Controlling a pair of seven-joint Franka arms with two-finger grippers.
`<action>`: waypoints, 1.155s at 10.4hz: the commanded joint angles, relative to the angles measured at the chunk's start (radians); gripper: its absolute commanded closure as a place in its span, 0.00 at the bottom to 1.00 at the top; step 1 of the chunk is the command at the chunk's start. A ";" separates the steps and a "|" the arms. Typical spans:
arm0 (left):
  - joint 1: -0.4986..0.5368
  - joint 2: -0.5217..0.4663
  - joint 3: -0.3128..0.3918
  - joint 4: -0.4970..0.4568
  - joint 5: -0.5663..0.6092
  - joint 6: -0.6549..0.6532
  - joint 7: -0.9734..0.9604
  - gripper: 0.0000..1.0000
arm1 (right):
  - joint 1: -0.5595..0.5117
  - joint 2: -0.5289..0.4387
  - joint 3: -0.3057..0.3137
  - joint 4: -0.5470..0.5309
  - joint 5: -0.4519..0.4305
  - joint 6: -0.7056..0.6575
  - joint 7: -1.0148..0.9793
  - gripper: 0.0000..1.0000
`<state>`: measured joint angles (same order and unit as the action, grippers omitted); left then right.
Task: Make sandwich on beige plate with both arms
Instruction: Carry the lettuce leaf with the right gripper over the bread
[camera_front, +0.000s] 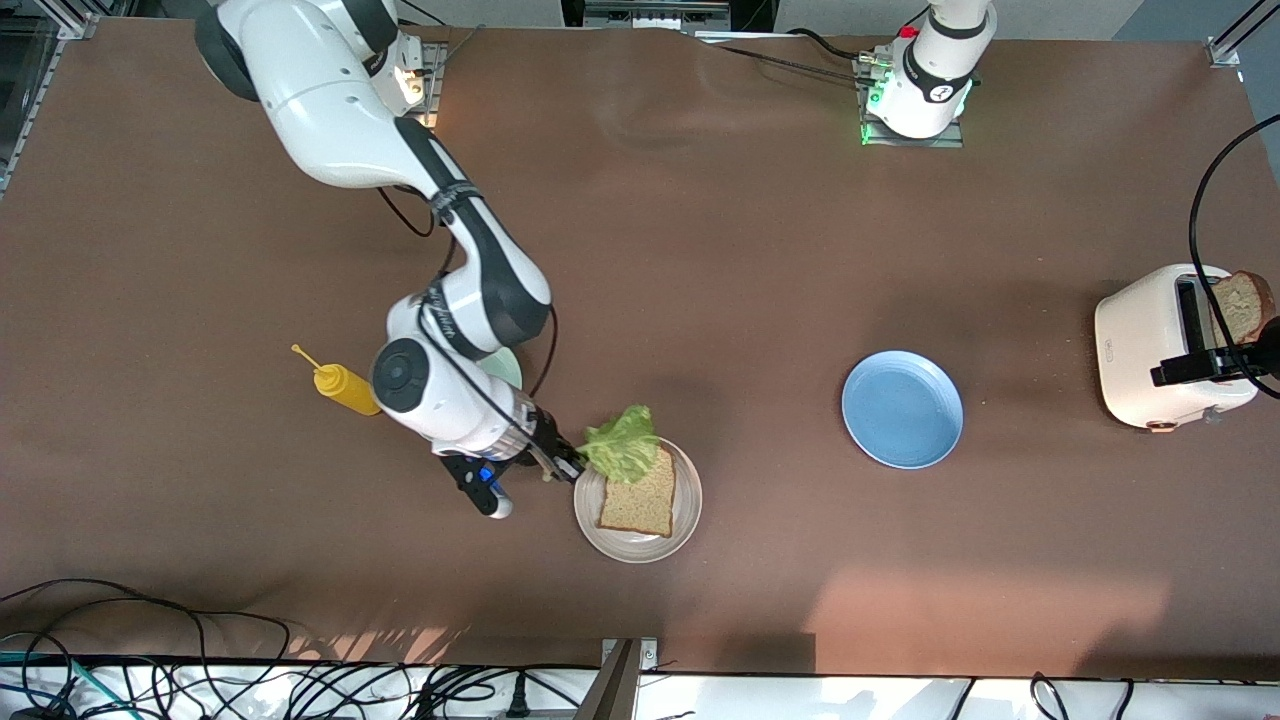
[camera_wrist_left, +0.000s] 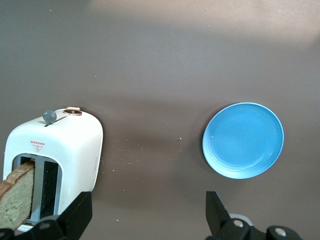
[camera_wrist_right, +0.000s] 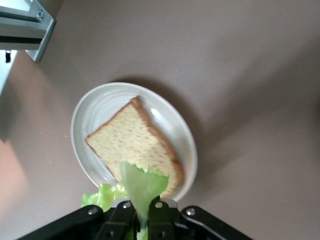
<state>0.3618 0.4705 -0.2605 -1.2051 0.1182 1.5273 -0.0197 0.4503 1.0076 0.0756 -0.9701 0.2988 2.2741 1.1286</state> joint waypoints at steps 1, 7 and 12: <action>0.005 0.003 -0.008 -0.002 0.026 0.001 0.018 0.00 | 0.008 0.084 -0.013 0.096 0.025 0.108 0.074 1.00; 0.005 0.005 -0.006 -0.002 0.026 0.002 0.018 0.00 | 0.065 0.190 -0.014 0.097 0.057 0.395 0.105 1.00; 0.005 0.005 -0.008 -0.004 0.026 0.002 0.018 0.00 | 0.068 0.204 -0.051 0.088 0.051 0.440 0.041 1.00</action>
<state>0.3622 0.4799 -0.2607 -1.2058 0.1182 1.5281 -0.0194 0.5152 1.1850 0.0364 -0.9274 0.3379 2.7156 1.2085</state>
